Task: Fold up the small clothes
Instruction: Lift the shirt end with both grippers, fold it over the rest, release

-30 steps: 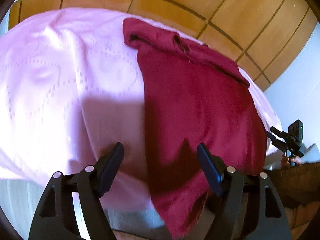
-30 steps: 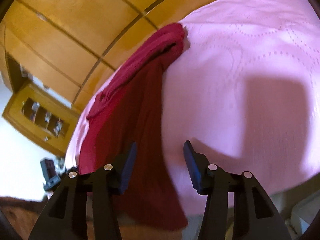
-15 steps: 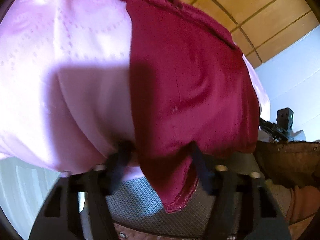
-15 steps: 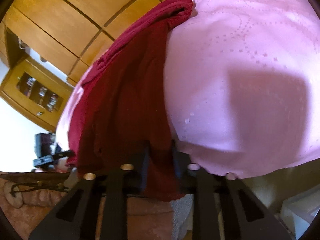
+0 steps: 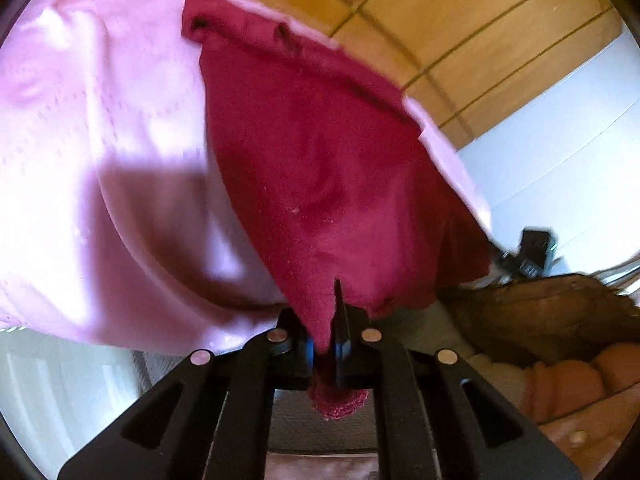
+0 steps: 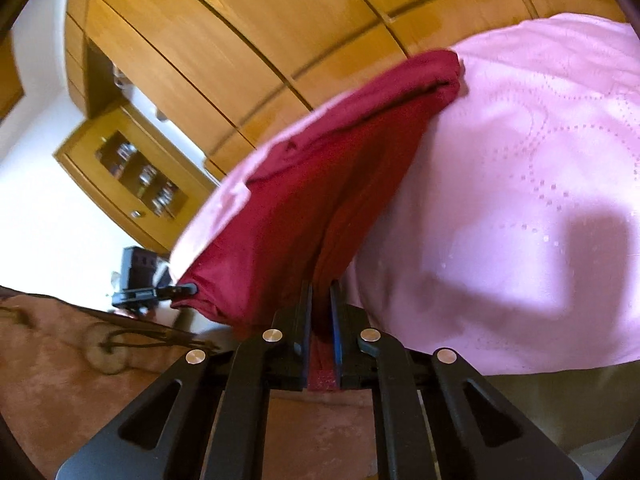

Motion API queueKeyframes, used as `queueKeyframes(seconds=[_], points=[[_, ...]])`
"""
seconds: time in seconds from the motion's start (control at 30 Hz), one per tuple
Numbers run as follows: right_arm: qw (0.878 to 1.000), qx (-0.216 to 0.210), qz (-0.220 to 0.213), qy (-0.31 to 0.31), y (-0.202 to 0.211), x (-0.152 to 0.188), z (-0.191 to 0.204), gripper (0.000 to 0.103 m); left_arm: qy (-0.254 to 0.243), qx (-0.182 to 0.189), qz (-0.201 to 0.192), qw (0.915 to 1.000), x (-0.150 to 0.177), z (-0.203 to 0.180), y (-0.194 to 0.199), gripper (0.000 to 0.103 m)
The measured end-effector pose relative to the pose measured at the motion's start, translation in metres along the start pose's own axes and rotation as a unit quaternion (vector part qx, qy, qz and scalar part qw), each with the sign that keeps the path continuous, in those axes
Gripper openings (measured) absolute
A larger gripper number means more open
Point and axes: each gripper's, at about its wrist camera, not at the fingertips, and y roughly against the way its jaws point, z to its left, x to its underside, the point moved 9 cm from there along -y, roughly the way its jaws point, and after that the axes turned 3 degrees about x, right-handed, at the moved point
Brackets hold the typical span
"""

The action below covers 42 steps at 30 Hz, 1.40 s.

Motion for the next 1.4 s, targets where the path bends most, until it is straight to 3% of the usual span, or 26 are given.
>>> queueKeyframes(seconds=[0.13,0.23,0.57,0.67,0.73,0.77,0.8,0.97,1.03,1.1,1.17,1.23,1.4], points=[[0.998,-0.052,-0.035,-0.014,0.012,-0.007,0.007,0.006,-0.003,0.036,-0.071,0.9968,-0.019,-0.014,0.031,0.005],[0.996,-0.071,-0.052,-0.026,0.015,-0.011,0.009,0.006,0.003,0.055,-0.102,0.9932,-0.027,-0.019,0.044,0.005],[0.999,0.012,0.002,-0.052,-0.024,0.002,-0.034,0.006,0.009,0.038,-0.093,0.9949,-0.029,-0.010,0.036,0.005],[0.997,0.055,0.016,-0.056,-0.028,0.010,-0.049,0.007,0.006,0.037,-0.094,0.9949,-0.027,-0.011,0.035,0.005],[0.996,0.056,0.023,-0.059,-0.030,0.015,-0.053,0.028,0.007,0.035,-0.093,0.9951,-0.028,-0.010,0.032,0.005],[0.995,0.071,0.024,-0.059,-0.029,0.018,-0.057,0.059,0.008,0.036,-0.093,0.9950,-0.027,-0.009,0.032,0.005],[0.994,0.088,0.025,-0.059,-0.030,0.020,-0.062,0.071,0.009,0.037,-0.093,0.9949,-0.027,-0.008,0.033,0.005],[0.995,0.067,0.060,-0.051,-0.043,0.040,-0.064,0.068,0.011,0.038,-0.091,0.9951,-0.025,-0.007,0.035,0.005],[0.993,0.067,0.086,-0.043,-0.054,0.048,-0.063,0.056,0.013,0.038,-0.090,0.9951,-0.025,-0.007,0.034,0.005],[0.991,0.061,0.116,-0.034,-0.069,0.059,-0.057,0.027,0.011,0.037,-0.091,0.9951,-0.025,-0.007,0.034,0.005],[0.992,0.032,0.119,-0.026,-0.070,0.061,-0.045,0.011,0.008,0.037,-0.093,0.9949,-0.026,-0.009,0.035,0.005],[0.994,-0.021,0.105,0.002,-0.058,0.056,-0.022,0.011,0.002,0.042,-0.095,0.9946,-0.026,-0.013,0.037,0.005],[0.995,-0.079,0.049,0.017,-0.016,0.031,0.013,0.010,-0.018,0.064,-0.112,0.9915,-0.027,-0.036,0.050,0.005]])
